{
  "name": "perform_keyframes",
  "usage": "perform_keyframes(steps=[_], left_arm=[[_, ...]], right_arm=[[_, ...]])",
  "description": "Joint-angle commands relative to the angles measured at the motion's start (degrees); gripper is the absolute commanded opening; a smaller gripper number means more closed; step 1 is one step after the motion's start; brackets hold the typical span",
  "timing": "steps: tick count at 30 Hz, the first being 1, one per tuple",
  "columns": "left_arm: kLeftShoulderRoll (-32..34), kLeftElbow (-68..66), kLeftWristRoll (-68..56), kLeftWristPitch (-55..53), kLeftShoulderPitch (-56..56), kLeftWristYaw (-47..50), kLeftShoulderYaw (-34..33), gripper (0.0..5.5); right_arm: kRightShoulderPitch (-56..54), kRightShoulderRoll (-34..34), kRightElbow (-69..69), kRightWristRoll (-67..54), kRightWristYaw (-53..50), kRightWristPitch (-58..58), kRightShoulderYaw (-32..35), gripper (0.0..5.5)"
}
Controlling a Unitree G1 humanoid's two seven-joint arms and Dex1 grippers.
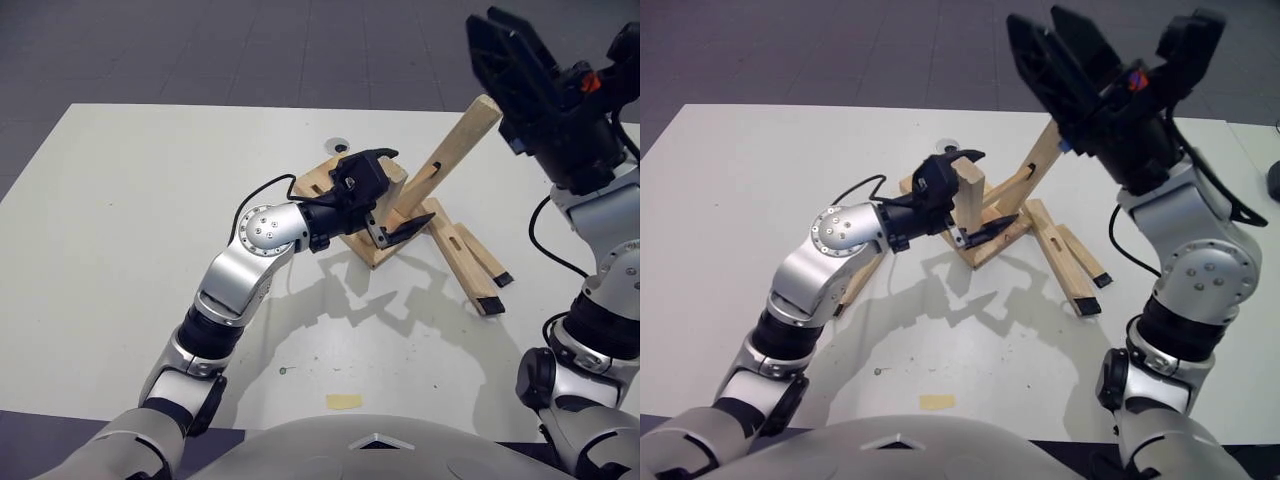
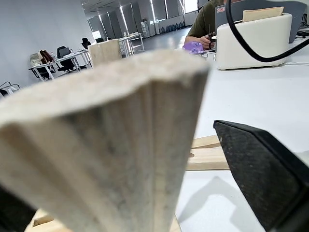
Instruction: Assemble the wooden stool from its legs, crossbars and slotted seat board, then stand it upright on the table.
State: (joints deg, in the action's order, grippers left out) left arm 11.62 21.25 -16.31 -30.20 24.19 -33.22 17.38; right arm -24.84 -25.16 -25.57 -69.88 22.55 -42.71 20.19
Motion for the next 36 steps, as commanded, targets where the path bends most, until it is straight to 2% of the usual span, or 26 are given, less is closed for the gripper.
perform_keyframes(steps=[1,4,8,11,14,19,21,23,25,30,36], left_arm=[[4.29,7.08,-9.03,-5.74,-2.48,-1.59,-10.50,5.40],[8.04,10.71,-14.42,-9.34,-3.91,-2.75,-15.21,5.40],[10.31,18.02,-20.91,-13.41,-6.98,-3.44,-14.85,5.40],[10.71,19.52,-24.89,-15.01,-6.95,-1.58,-17.54,5.40],[12.34,18.88,-28.16,-15.40,-5.59,0.31,-22.78,5.40],[16.88,8.65,-21.41,-10.76,-0.75,5.17,-29.96,5.40],[16.29,6.58,-20.21,-9.67,-0.25,6.49,-29.89,5.40],[15.38,5.94,-19.30,-8.70,-1.03,7.20,-28.69,5.40],[15.06,5.80,-18.02,-7.77,-2.20,7.56,-27.29,5.40],[14.15,4.63,-15.47,-6.07,-3.15,8.46,-25.02,5.40],[13.08,3.62,-14.09,-4.96,-3.55,8.17,-22.55,5.40]], right_arm=[[2.92,-0.47,-1.69,-1.22,0.06,-1.03,-2.04,5.38],[5.35,-1.45,-4.65,2.56,-0.23,-1.00,-5.46,5.38],[5.41,-1.39,-6.42,3.82,-2.00,-0.57,-7.43,5.38],[5.89,-1.66,-6.87,3.28,-2.23,-0.58,-7.83,5.38],[7.36,-2.93,-7.64,6.37,-2.15,-1.25,-10.31,5.38],[10.88,-5.90,-9.33,18.44,-2.38,-0.70,-18.31,5.38],[10.73,-6.86,-7.38,26.33,-4.15,1.95,-19.98,5.38],[9.21,-7.07,-2.24,35.09,-7.94,6.88,-17.96,5.38],[7.10,-6.36,1.72,39.02,-9.84,10.57,-14.89,5.38],[4.16,-4.22,6.21,43.96,-10.97,15.53,-12.84,5.38],[5.31,-0.33,6.32,44.91,-11.71,15.90,-12.72,5.38]])
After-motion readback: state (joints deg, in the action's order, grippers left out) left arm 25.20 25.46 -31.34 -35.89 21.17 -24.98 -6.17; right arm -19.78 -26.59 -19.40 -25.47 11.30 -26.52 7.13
